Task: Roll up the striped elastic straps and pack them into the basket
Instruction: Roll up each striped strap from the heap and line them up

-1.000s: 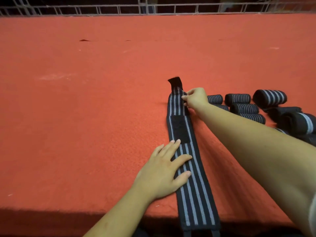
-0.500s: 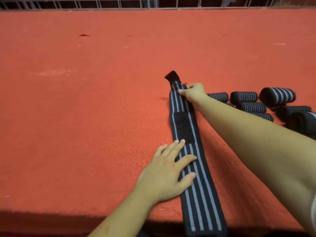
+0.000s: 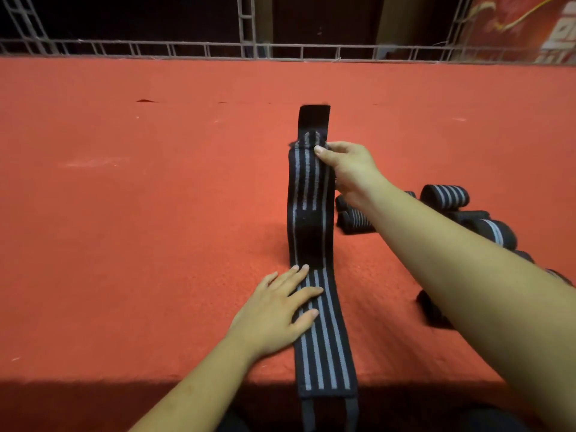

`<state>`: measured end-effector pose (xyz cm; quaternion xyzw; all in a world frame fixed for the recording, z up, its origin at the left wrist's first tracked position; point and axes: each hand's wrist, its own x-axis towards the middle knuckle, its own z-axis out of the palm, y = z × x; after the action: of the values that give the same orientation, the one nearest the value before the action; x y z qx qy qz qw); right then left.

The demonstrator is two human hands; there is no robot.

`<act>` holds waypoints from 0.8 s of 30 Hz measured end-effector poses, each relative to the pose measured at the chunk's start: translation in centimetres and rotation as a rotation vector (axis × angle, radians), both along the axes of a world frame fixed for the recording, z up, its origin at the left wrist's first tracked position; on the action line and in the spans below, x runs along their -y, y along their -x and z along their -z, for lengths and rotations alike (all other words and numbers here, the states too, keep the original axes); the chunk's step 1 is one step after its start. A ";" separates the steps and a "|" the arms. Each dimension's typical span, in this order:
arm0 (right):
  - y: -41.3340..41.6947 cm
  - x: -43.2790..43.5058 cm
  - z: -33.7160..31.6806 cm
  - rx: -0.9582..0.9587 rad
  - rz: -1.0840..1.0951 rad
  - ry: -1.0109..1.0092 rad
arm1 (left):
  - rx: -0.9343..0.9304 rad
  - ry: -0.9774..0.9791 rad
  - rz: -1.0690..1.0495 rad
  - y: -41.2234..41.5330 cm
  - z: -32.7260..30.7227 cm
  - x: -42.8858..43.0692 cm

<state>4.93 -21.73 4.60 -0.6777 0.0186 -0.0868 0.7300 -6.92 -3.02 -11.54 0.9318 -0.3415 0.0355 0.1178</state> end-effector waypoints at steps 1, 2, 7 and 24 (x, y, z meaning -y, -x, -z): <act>1.0 0.1 -0.2 0.022 0.004 0.008 | 0.008 0.019 0.005 0.1 0.0 0.0; 2.0 0.3 -0.2 0.039 0.009 0.016 | 0.000 0.050 0.011 0.1 -0.1 0.0; 8.1 0.4 0.2 0.098 0.027 0.000 | -0.107 0.688 -0.185 -0.3 -0.9 -0.2; 19.4 -1.0 7.7 -0.055 0.020 -0.009 | -0.855 1.587 -0.514 5.9 -9.0 4.6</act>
<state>-14.44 -20.76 -3.07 -0.6764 0.0460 -0.0753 0.7313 -12.78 -7.65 -2.51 0.5597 0.0711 -0.0624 0.8233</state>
